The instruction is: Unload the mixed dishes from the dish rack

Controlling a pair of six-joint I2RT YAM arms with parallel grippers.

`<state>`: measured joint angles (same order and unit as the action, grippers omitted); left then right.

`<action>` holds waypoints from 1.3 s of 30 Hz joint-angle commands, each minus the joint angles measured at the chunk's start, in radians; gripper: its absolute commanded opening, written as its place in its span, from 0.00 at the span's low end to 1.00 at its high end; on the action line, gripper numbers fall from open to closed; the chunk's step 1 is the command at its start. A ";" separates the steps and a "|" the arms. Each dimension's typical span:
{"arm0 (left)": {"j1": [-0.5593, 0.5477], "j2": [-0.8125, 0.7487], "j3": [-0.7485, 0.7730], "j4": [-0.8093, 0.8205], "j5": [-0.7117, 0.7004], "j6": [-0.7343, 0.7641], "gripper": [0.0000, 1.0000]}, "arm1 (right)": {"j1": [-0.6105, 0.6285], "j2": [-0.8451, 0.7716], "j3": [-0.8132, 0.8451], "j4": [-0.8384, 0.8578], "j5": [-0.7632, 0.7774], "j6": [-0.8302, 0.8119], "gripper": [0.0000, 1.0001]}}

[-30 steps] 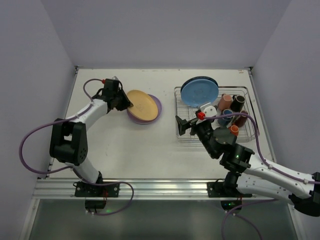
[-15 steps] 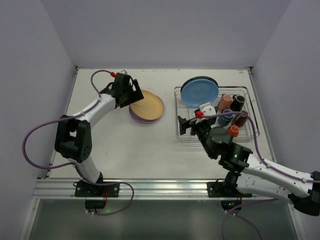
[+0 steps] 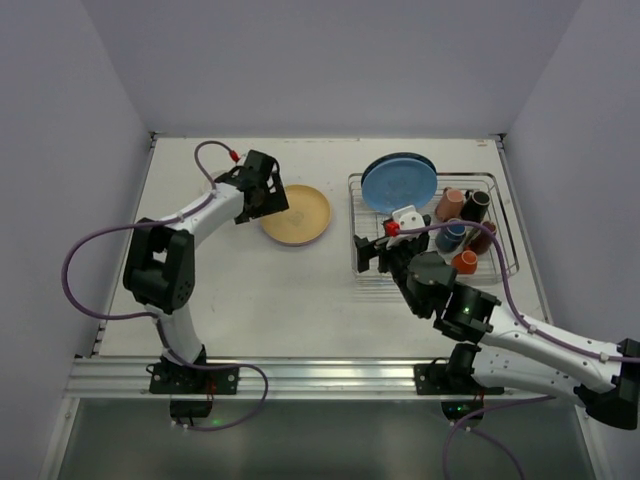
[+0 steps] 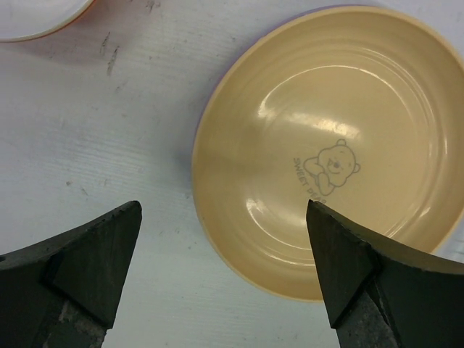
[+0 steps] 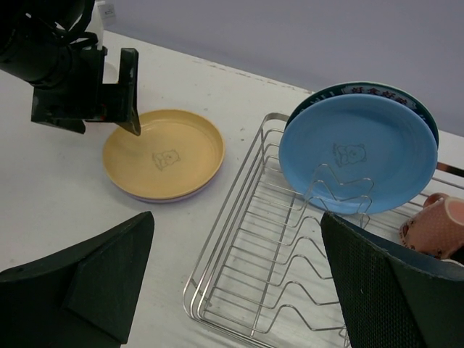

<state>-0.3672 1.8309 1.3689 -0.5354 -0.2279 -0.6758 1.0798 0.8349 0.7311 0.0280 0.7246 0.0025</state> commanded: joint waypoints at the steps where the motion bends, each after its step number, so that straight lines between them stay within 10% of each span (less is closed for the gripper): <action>1: -0.001 -0.033 0.035 -0.038 -0.082 0.016 1.00 | -0.001 0.030 0.048 0.009 0.048 0.034 0.99; 15: -0.013 -0.677 -0.201 -0.152 -0.139 0.116 1.00 | -0.651 0.122 0.140 -0.185 -0.588 0.686 0.99; 26: -0.016 -0.909 -0.502 -0.104 -0.199 0.257 1.00 | -0.796 0.453 0.347 -0.290 -0.432 1.450 0.81; 39: -0.018 -0.943 -0.521 -0.080 -0.131 0.271 1.00 | -0.799 0.661 0.465 -0.218 -0.404 1.581 0.58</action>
<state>-0.3801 0.8856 0.8524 -0.6571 -0.3775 -0.4316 0.2821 1.4818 1.1549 -0.2405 0.2783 1.5261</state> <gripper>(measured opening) 0.997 0.589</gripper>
